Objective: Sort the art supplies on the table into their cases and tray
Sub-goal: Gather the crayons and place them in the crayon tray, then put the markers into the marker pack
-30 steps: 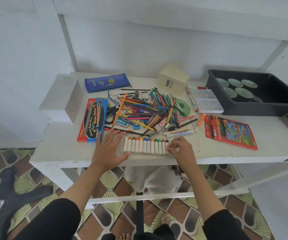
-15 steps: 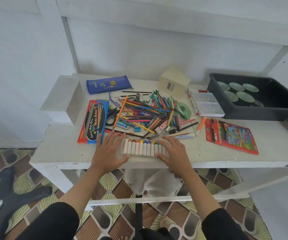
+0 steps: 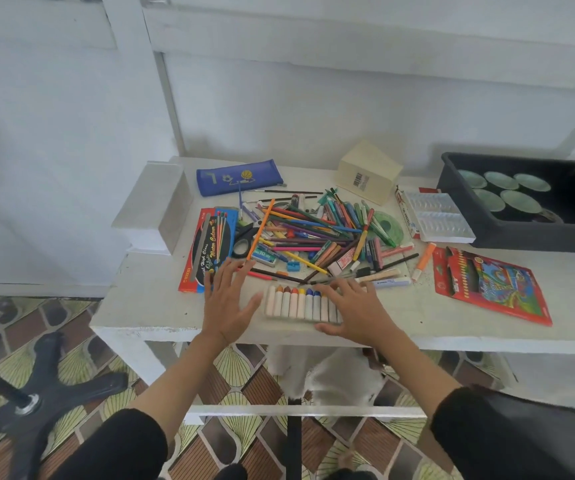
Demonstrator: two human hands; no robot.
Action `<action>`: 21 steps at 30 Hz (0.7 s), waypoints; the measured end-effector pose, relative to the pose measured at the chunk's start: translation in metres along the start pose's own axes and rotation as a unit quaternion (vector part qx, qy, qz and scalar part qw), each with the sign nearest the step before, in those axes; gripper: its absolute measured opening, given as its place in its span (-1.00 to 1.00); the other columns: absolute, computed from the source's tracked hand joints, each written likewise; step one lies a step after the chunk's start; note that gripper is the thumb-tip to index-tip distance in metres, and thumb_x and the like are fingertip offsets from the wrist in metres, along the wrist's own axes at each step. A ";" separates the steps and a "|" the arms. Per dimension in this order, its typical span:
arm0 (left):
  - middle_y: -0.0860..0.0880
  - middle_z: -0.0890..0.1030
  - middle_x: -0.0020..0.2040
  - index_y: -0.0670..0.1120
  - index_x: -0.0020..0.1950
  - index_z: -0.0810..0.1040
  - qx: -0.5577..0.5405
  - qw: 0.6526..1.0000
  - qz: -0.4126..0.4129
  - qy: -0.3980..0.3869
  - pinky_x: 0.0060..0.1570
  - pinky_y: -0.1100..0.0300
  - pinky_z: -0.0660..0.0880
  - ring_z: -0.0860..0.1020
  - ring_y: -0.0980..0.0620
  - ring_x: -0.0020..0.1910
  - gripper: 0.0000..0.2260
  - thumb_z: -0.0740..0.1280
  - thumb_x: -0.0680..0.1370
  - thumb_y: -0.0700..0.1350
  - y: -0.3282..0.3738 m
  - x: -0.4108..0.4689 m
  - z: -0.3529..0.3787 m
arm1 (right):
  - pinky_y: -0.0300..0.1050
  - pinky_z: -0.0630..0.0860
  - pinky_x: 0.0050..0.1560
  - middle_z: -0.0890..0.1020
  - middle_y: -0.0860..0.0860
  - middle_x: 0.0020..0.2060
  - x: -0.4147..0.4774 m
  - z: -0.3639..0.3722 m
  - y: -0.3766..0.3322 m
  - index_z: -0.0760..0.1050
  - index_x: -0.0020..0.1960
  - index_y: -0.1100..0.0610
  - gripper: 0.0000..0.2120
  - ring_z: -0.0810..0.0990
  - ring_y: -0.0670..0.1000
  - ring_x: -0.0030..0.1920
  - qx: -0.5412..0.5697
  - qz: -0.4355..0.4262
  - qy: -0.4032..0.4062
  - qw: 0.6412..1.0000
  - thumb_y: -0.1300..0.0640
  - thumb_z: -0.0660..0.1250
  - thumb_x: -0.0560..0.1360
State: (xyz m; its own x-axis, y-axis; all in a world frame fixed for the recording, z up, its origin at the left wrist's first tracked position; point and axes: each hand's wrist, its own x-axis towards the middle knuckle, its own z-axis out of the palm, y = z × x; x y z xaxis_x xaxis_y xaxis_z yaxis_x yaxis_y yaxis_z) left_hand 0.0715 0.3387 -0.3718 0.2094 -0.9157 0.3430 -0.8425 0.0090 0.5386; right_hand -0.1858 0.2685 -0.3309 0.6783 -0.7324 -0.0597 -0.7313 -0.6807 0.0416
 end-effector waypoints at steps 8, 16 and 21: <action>-0.17 0.23 0.42 -0.10 0.46 0.20 0.108 0.953 -0.276 0.056 0.33 -0.15 0.18 0.17 -0.16 0.43 -0.33 0.36 0.46 0.14 0.003 0.055 -0.028 | -0.09 0.30 0.30 0.34 0.03 0.28 0.005 -0.005 0.001 0.22 0.43 0.06 -0.30 0.30 0.03 0.28 0.092 -0.033 0.000 0.995 -0.30 0.22 0.43; -0.22 0.29 0.39 -0.09 0.52 -0.07 0.112 0.927 -0.351 -0.069 0.30 -0.25 0.25 0.24 -0.22 0.40 -0.07 0.43 0.40 0.21 -0.007 0.079 -0.036 | -0.14 0.39 0.18 0.36 -0.04 0.15 -0.001 -0.010 0.013 0.27 0.34 0.00 -0.40 0.37 -0.06 0.11 0.181 0.007 0.023 0.983 -0.27 0.25 0.40; -0.17 0.28 0.34 -0.08 0.51 -0.02 0.106 0.962 -0.249 -0.041 0.28 -0.24 0.23 0.26 -0.20 0.35 -0.03 0.50 0.31 0.12 -0.010 0.075 -0.051 | -0.12 0.41 0.09 0.36 -0.05 0.10 0.016 -0.043 0.016 0.29 0.35 0.03 -0.33 0.39 -0.05 0.06 0.195 0.004 0.049 0.980 -0.34 0.14 0.37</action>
State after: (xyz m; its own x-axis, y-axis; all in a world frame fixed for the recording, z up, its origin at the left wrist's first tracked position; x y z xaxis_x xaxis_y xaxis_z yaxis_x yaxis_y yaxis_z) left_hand 0.1213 0.2901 -0.3121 0.5807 -0.8140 0.0157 -0.7315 -0.5132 0.4488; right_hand -0.1838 0.2457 -0.2888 0.6624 -0.7483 0.0358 -0.6949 -0.6317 -0.3437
